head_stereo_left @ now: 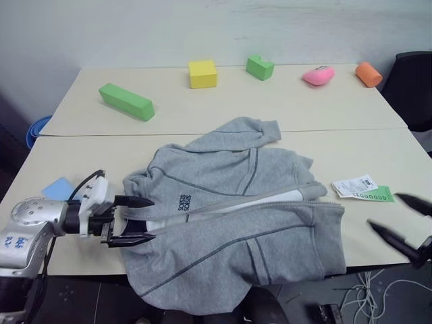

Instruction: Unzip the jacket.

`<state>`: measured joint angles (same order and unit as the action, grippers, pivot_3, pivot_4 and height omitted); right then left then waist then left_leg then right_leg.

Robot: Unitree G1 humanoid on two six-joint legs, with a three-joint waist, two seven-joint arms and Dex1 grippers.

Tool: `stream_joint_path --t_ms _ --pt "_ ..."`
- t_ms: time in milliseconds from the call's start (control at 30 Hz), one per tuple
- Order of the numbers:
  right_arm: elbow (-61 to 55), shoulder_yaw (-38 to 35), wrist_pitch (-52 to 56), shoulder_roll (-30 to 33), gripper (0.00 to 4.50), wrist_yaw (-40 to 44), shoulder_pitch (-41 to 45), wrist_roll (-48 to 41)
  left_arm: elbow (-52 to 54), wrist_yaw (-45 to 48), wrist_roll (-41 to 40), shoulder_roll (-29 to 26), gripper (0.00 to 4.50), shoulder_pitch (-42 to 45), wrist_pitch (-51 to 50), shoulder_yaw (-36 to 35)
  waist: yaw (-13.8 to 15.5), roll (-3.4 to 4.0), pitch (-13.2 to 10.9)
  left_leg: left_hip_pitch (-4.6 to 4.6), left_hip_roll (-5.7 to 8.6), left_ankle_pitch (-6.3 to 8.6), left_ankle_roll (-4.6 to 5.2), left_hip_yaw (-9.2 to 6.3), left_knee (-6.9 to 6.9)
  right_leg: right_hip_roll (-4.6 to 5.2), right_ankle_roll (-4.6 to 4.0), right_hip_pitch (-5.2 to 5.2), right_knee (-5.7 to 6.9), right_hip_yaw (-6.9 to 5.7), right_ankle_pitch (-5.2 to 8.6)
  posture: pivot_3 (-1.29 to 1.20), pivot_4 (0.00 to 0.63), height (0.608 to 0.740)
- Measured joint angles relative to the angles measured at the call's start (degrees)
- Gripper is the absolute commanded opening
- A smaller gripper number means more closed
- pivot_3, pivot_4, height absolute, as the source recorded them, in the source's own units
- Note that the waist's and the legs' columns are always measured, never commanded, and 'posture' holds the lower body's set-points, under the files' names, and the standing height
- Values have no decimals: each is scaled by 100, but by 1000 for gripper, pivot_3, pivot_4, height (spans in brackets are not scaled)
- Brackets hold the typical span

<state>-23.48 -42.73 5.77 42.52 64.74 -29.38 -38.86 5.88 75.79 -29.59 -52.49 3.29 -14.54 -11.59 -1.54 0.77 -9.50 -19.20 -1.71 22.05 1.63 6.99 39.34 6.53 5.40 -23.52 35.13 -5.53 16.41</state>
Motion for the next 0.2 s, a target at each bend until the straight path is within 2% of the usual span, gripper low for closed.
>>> stream_joint_path --t_ms 100,200 --pt "-194 555 -581 -245 4474 491 -109 309 15 -33 236 172 4500 -455 649 -135 10 -18 0 -1 3 4 2 1 -1 4 2 1 -11 0 -2 0 150 740" --pt "-186 1119 -905 -428 4474 572 16 570 93 -253 311 406 4500 -734 933 -202 30 -25 -3 -2 6 7 4 -1 -1 12 2 -1 -10 1 -2 0 150 740"
